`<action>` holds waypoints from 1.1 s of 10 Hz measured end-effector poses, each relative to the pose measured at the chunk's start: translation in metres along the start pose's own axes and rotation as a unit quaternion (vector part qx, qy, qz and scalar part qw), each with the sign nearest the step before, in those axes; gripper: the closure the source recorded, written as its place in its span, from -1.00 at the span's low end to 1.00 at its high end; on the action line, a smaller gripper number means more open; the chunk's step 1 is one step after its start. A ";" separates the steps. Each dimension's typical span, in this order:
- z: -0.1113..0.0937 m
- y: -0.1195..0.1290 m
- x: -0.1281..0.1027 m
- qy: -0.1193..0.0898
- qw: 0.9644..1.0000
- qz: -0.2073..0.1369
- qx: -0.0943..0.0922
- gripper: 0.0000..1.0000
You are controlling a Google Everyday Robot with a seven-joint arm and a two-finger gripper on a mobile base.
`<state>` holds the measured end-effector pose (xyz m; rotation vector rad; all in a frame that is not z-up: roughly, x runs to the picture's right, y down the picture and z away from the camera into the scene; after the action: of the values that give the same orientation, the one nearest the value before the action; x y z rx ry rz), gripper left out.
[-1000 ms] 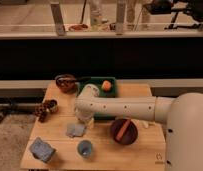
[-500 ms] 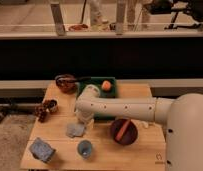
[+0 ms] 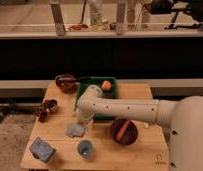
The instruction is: Place towel in purple bowl
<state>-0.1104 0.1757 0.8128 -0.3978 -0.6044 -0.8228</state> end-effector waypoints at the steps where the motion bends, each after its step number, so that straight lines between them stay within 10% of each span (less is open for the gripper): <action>1: -0.005 -0.004 -0.005 -0.014 0.999 -0.021 0.026 -0.60; 4: -0.011 -0.005 -0.008 -0.020 0.995 -0.046 0.086 -0.60; 8: 0.006 -0.009 -0.006 0.053 0.996 -0.037 -0.055 -0.60; 11: 0.015 -0.007 0.003 0.073 0.993 -0.028 -0.094 -0.60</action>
<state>-0.1199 0.1781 0.8271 -0.4882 -0.4054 -0.9582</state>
